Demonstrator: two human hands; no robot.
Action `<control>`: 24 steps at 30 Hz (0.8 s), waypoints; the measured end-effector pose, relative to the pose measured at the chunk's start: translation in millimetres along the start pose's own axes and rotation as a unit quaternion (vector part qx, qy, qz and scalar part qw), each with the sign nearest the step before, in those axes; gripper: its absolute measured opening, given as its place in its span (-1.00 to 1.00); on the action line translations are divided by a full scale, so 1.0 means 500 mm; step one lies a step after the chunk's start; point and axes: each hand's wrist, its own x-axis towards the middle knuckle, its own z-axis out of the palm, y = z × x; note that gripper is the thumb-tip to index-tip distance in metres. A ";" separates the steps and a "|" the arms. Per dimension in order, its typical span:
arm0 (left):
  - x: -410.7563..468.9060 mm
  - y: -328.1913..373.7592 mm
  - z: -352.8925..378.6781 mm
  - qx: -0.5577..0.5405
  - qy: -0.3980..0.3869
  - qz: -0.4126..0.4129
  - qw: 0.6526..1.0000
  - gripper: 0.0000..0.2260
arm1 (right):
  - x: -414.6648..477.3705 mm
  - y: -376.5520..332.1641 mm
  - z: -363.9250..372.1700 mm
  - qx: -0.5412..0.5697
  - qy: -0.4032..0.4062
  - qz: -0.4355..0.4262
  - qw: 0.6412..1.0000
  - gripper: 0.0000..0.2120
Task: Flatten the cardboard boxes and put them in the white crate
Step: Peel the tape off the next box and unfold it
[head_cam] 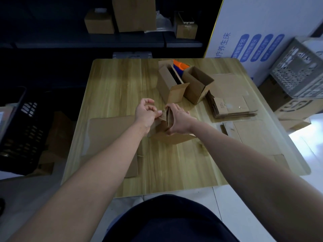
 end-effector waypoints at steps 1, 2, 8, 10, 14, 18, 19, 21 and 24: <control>0.002 -0.002 0.001 0.005 0.005 0.005 1.000 -0.63 | 0.001 -0.001 -0.001 -0.002 -0.001 0.000 1.000 -0.05; 0.002 -0.004 0.001 0.013 0.009 0.007 1.000 -0.63 | 0.001 -0.002 -0.001 -0.004 -0.003 0.001 1.000 -0.06; 0.011 -0.007 0.001 0.029 0.031 -0.023 0.999 -0.70 | 0.001 -0.004 0.003 0.010 0.003 0.013 1.000 -0.05; 0.012 -0.004 0.003 -0.013 0.036 -0.058 0.998 -0.74 | 0.001 -0.006 0.000 0.032 -0.002 0.013 0.999 -0.04; 0.006 -0.004 0.005 -0.075 0.010 -0.122 0.990 -0.81 | 0.001 -0.010 -0.006 0.006 -0.033 0.006 0.999 -0.04; 0.032 0.008 -0.034 0.003 0.073 -0.076 0.994 -0.80 | -0.005 0.000 0.008 -0.017 -0.071 0.000 0.997 -0.04; 0.041 0.015 -0.044 0.012 0.082 -0.056 0.995 -0.80 | -0.003 -0.002 0.008 -0.007 -0.066 -0.001 0.998 -0.04; 0.053 0.013 -0.057 0.020 0.068 -0.052 0.996 -0.84 | 0.003 -0.002 0.006 0.026 -0.046 0.005 0.999 -0.03; 0.043 -0.004 -0.056 0.086 -0.019 -0.062 0.994 -0.85 | 0.005 0.001 0.003 0.041 -0.011 0.017 0.999 0.00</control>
